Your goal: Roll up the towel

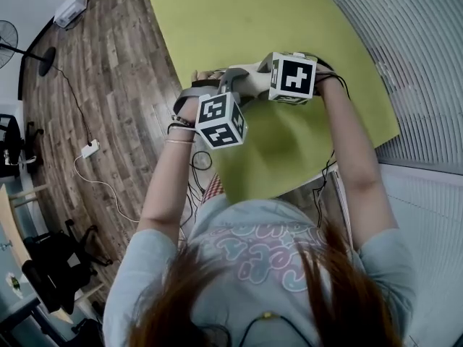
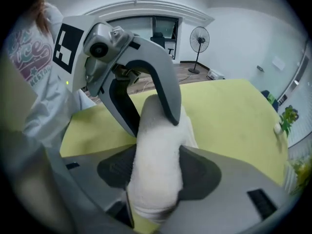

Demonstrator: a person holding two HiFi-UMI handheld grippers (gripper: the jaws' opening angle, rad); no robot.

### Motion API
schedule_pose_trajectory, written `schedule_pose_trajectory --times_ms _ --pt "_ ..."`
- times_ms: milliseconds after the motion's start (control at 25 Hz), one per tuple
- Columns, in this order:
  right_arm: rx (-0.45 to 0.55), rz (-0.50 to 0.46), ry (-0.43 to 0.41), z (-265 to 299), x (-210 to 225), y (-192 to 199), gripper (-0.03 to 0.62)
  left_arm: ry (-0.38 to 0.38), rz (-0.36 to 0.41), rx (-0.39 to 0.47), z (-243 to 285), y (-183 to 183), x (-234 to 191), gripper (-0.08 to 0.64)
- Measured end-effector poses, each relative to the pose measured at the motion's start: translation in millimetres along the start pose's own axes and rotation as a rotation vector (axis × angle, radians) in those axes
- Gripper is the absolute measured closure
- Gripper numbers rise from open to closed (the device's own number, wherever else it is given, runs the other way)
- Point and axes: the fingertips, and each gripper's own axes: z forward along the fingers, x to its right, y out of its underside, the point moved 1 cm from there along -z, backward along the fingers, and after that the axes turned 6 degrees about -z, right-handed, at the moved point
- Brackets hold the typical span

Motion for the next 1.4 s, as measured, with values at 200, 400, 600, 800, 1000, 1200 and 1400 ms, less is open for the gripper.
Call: schedule_pose_trajectory --times_ms 200,400,600,800,1000,1200,1400 --pt "0.062 -0.054 0.138 -10.6 7.6 -5.7 0.288 0.108 -0.071 -0.044 4.4 0.5 -7.5 0.335" --pt "0.063 -0.173 0.465 -32.8 12.4 -15.0 0.252 0.294 -0.186 -0.035 10.3 4.9 -20.6 0.338" --pt "-0.003 -0.288 0.605 -20.1 -1.0 -17.7 0.233 0.475 -0.297 -0.030 9.9 0.4 -34.0 0.337" --pt "-0.081 -0.310 0.731 -14.7 18.7 -13.3 0.235 0.586 -0.335 -0.045 11.7 -0.4 -41.8 0.337" --pt "-0.128 -0.290 0.645 -7.7 27.4 -1.2 0.271 0.596 -0.347 0.004 15.6 -6.6 -46.0 0.333" --pt "-0.079 -0.215 0.472 -5.4 39.1 1.2 0.299 0.398 -0.292 0.142 6.5 -13.1 -63.6 0.310" --pt "-0.021 -0.117 0.260 -10.5 55.5 0.8 0.304 0.210 -0.153 0.128 -7.1 -18.7 -67.7 0.311"
